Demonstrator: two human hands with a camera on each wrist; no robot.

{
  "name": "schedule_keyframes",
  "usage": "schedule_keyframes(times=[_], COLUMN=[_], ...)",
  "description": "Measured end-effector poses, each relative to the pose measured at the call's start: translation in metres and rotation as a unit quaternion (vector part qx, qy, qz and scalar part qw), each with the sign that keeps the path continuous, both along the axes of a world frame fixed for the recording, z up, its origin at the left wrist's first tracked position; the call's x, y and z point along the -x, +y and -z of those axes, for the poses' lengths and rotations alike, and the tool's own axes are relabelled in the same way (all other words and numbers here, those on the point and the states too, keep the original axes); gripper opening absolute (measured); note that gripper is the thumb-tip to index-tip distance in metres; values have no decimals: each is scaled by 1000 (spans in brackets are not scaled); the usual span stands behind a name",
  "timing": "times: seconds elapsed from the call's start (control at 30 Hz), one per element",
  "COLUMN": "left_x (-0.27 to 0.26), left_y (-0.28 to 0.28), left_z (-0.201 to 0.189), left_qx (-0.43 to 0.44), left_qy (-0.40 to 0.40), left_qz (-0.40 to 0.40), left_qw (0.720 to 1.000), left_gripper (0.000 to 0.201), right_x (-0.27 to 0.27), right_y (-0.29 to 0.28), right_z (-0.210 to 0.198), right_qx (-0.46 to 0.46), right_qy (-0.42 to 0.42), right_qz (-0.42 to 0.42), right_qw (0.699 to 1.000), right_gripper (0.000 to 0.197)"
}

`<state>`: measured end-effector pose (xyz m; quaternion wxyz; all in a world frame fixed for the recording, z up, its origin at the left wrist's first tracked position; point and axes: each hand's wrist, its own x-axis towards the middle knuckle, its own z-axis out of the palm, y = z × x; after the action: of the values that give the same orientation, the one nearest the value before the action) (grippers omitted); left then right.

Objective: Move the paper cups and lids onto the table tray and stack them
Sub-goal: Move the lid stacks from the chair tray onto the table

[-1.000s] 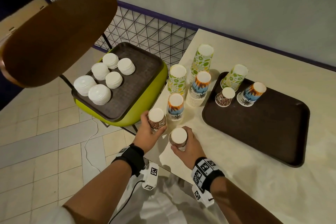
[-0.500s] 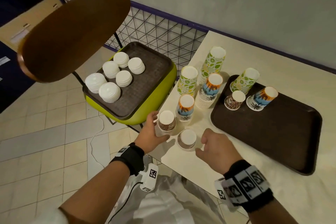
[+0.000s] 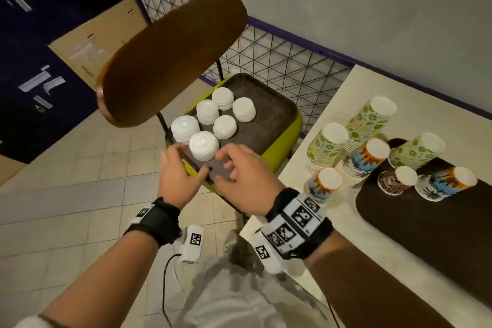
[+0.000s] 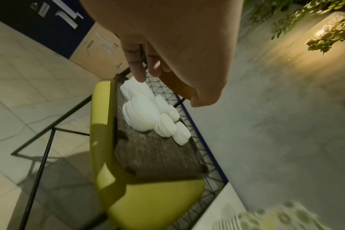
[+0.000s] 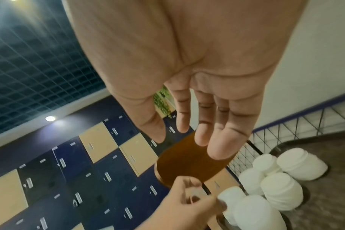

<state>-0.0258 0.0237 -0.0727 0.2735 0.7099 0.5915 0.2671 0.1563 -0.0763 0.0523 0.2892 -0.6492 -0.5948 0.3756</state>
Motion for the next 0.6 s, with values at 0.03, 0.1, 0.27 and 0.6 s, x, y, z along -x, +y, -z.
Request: schedule_keyframes(times=[0.03, 0.1, 0.27, 0.6], left_x=[3, 5, 5, 18], left_y=[16, 44, 97, 197], left_z=[0, 2, 15, 26], left_qx=[6, 48, 72, 74], left_qy=[8, 29, 139, 316], left_qz=[3, 23, 82, 183], left_qw=[1000, 998, 984, 928], left_gripper=[76, 89, 87, 113], right_x=[9, 22, 39, 63], right_y=[22, 61, 129, 189], right_z=[10, 32, 85, 146], right_qx=[19, 61, 146, 112], right_qy=[-9, -29, -141, -327], right_qz=[2, 10, 44, -64], right_qw=[1000, 998, 978, 936], right_gripper=[37, 41, 53, 98])
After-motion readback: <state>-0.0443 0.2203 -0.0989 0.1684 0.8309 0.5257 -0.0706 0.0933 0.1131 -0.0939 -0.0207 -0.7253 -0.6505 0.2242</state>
